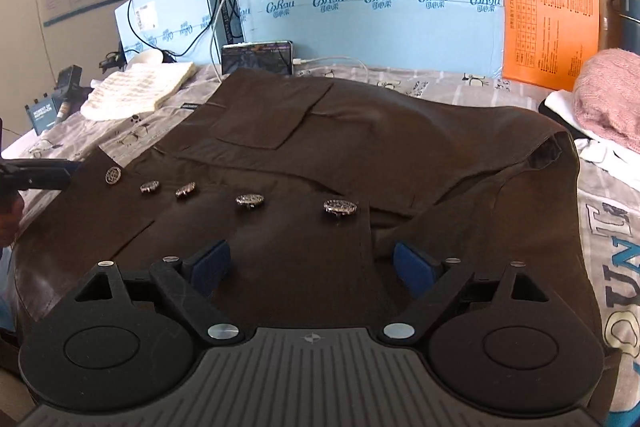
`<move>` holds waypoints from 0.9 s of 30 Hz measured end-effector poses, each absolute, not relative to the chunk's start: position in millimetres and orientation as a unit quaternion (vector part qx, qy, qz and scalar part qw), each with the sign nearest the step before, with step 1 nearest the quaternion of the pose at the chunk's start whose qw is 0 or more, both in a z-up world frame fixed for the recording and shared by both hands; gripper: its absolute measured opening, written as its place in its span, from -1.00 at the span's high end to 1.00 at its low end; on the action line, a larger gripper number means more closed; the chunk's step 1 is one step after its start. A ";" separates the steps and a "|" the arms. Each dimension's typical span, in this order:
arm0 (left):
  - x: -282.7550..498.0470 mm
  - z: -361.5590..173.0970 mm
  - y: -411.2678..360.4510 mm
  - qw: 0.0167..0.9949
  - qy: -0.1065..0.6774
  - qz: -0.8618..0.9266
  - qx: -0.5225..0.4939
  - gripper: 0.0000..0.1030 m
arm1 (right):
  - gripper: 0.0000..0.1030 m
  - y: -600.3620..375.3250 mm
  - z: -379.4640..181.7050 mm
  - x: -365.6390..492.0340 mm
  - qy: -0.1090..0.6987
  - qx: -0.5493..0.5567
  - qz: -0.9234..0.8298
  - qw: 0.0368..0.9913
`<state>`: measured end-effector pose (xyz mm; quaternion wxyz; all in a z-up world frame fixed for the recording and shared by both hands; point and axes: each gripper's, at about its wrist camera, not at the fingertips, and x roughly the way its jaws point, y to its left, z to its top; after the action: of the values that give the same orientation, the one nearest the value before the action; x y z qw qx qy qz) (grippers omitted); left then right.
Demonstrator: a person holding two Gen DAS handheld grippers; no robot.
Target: Fold clothes
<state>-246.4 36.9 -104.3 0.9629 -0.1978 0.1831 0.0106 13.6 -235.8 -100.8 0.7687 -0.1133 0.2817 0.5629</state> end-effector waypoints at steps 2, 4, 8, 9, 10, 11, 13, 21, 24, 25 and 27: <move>-239.1 -107.1 33.2 0.961 0.204 0.029 -0.185 -0.24 | -0.73 -238.0 -104.8 13.6 0.288 -0.101 0.561 0.770; -235.2 -108.2 27.7 0.963 0.217 0.063 -0.147 0.89 | -0.73 -240.2 -105.9 14.7 0.288 -0.090 0.562 0.770; -236.6 -94.8 16.4 0.977 0.171 0.086 -0.097 0.95 | -0.73 -244.2 -106.1 14.0 0.282 -0.083 0.560 0.775; -235.8 -88.1 12.2 0.981 0.152 0.086 -0.081 0.95 | -0.73 -245.6 -105.0 14.7 0.278 -0.079 0.556 0.779; -235.0 -81.3 8.0 0.985 0.133 0.085 -0.065 0.95 | -0.73 -248.5 -103.2 14.5 0.271 -0.073 0.552 0.785; -233.6 -75.5 6.0 0.988 0.116 0.083 -0.056 0.95 | -0.73 -251.4 -101.3 14.3 0.265 -0.067 0.547 0.791; -226.3 -68.9 7.4 0.990 0.096 0.087 -0.046 0.95 | -0.73 -259.4 -96.3 14.1 0.251 -0.057 0.537 0.803; -194.1 -84.5 24.0 0.978 0.185 0.089 -0.048 0.94 | -0.73 -291.2 -92.8 12.9 0.235 -0.077 0.473 0.846; -192.2 -86.8 21.9 0.974 0.205 0.094 -0.034 0.94 | -0.73 -291.5 -97.9 19.0 0.253 -0.078 0.479 0.837; -192.1 -87.1 19.8 0.974 0.207 0.092 -0.029 0.94 | -0.73 -287.6 -97.3 21.7 0.260 -0.069 0.485 0.832; -192.7 -87.3 14.5 0.974 0.207 0.087 -0.020 0.94 | -0.72 -276.3 -95.2 26.6 0.274 -0.048 0.500 0.820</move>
<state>-192.7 14.5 -87.3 0.9743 -0.0198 0.2069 0.0867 26.6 -276.3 -95.2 0.8200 -0.0479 0.2739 0.5002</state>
